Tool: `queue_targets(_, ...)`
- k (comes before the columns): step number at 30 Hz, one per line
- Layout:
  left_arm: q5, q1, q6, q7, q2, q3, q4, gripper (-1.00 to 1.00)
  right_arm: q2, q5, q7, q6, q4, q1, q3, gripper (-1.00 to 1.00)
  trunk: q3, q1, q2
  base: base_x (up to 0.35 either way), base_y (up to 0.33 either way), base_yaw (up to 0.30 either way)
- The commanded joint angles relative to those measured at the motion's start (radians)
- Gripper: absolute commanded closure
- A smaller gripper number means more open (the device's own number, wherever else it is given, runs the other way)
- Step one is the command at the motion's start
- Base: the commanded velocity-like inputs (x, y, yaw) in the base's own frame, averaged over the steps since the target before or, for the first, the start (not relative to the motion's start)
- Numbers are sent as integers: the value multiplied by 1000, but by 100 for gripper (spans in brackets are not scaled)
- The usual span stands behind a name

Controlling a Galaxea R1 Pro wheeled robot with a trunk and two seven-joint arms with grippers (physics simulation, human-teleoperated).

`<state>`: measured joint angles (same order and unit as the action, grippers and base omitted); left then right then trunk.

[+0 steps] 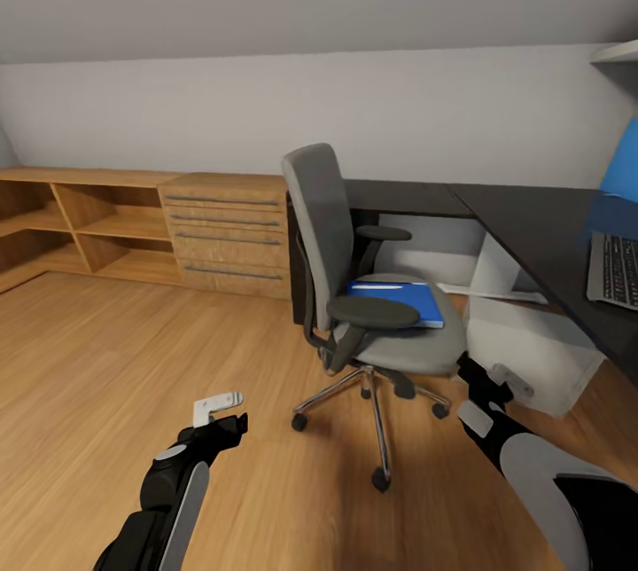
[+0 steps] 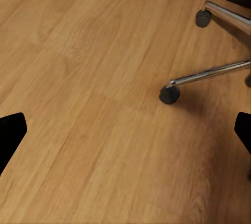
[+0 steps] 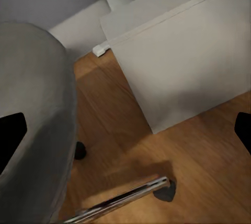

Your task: In the bedroom, organize the workspace by keeping the computer under the desk, ensuring the monitor is on the desk, placing the keyboard on the desk next to the monitor, placing the mouse on the desk next to the keyboard, moving the folder from the swivel chair onto the desk next to the mouse, stacking the notebook on top of the folder with the pen on top of the notebook, and positioning the swivel chair next to the desk.

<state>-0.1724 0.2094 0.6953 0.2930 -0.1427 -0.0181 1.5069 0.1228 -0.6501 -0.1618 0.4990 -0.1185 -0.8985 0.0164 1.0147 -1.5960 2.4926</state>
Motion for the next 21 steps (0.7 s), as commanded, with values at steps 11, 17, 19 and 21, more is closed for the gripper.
queue_targets(11, -12, 1, 3, 5, 0, 1, 4, -100, 47, -94, -5, -28, -6, 0, 28, -100, 1, 0, 0, 248, 0, 0)
queue_targets(17, -12, 1, 2, 6, 0, 0, 6, -100, 77, -275, 5, -114, -7, 0, 38, -100, 1, 0, 0, 76, 0, 0)
queue_targets(19, -12, 1, 1, 6, 0, 0, 6, -100, 79, -288, 4, -124, -7, 0, 39, -100, 1, 0, 0, 248, 0, 0)
queue_targets(21, -12, 1, 1, 5, 0, 0, 6, -100, 81, -290, 4, -126, -7, 0, 39, -100, 1, 0, 0, 209, 0, 0)
